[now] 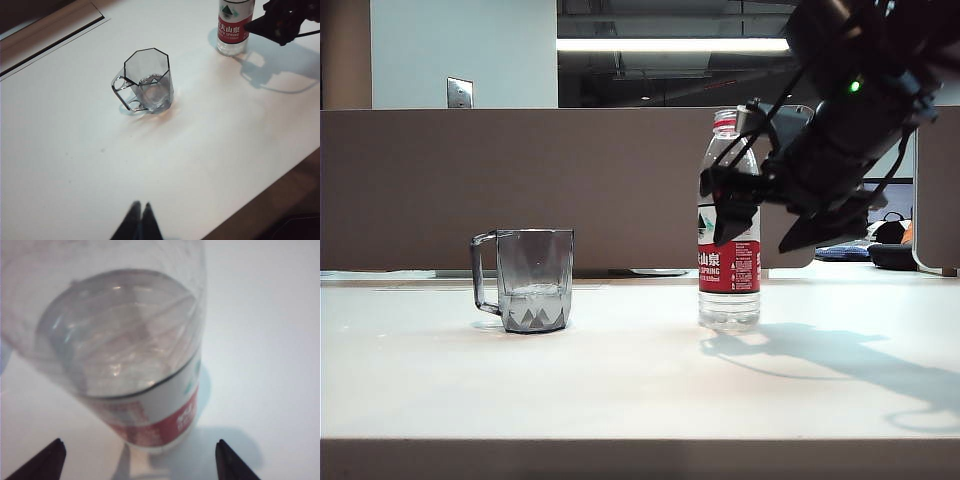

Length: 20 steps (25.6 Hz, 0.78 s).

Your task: Pick up the mineral water bottle on the table and pour water into the mug until it's half full.

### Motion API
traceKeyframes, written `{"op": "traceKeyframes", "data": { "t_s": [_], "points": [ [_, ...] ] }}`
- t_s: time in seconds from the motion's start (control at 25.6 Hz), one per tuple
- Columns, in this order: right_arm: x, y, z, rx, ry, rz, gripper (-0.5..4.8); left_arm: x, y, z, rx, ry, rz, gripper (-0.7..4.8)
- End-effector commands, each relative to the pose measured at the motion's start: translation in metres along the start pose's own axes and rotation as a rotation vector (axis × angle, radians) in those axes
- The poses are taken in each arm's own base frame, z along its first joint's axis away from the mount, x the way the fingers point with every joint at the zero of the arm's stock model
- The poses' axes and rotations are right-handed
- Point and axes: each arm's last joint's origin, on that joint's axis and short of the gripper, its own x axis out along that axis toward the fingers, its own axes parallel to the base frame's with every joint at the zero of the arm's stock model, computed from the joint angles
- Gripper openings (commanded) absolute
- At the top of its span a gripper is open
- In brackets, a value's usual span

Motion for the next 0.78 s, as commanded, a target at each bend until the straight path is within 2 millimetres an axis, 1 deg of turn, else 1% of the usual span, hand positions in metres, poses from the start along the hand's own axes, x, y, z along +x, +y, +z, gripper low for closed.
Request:
{"op": "traceKeyframes", "data": {
  "t_s": [0.04,0.08,0.12,0.16,0.23,0.31,0.43,0.47,0.59,0.7,0.78],
  "points": [
    [-0.015,0.000,0.006,-0.005,0.022,0.010,4.09,-0.002,0.000,0.002,0.001,-0.016,-0.001,-0.05],
    [-0.028,0.000,0.009,0.008,0.042,0.028,3.70,-0.001,0.000,0.002,0.002,-0.016,-0.001,-0.05],
    [-0.044,-0.001,0.014,0.038,0.050,0.058,3.20,-0.001,0.000,0.002,0.001,-0.018,0.000,-0.05],
    [-0.054,-0.001,0.018,0.059,0.052,0.076,2.90,-0.001,0.001,0.003,0.001,-0.022,0.003,-0.05],
    [-0.075,-0.002,0.023,0.093,0.057,0.118,2.70,0.001,0.001,0.006,-0.008,-0.044,0.009,-0.05],
    [-0.100,-0.003,0.029,0.121,0.034,0.162,2.43,0.002,0.003,0.011,-0.038,-0.089,0.018,-0.05],
    [-0.139,-0.007,0.036,0.130,-0.037,0.193,2.37,0.001,0.004,0.018,-0.083,-0.161,0.023,-0.05],
    [-0.164,-0.010,0.039,0.124,-0.093,0.204,2.04,0.005,0.003,0.018,-0.083,-0.188,0.002,-0.05],
    [-0.197,-0.015,0.036,0.073,-0.156,0.206,1.18,0.016,-0.001,0.008,-0.079,-0.171,-0.061,-0.05],
    [-0.225,-0.021,0.026,0.004,-0.171,0.181,-0.03,0.034,-0.005,-0.009,-0.077,-0.199,-0.096,-0.05],
    [-0.237,-0.024,0.016,-0.005,-0.130,0.173,-0.07,0.045,-0.008,-0.019,-0.087,-0.248,-0.095,-0.05]
  ]
}}
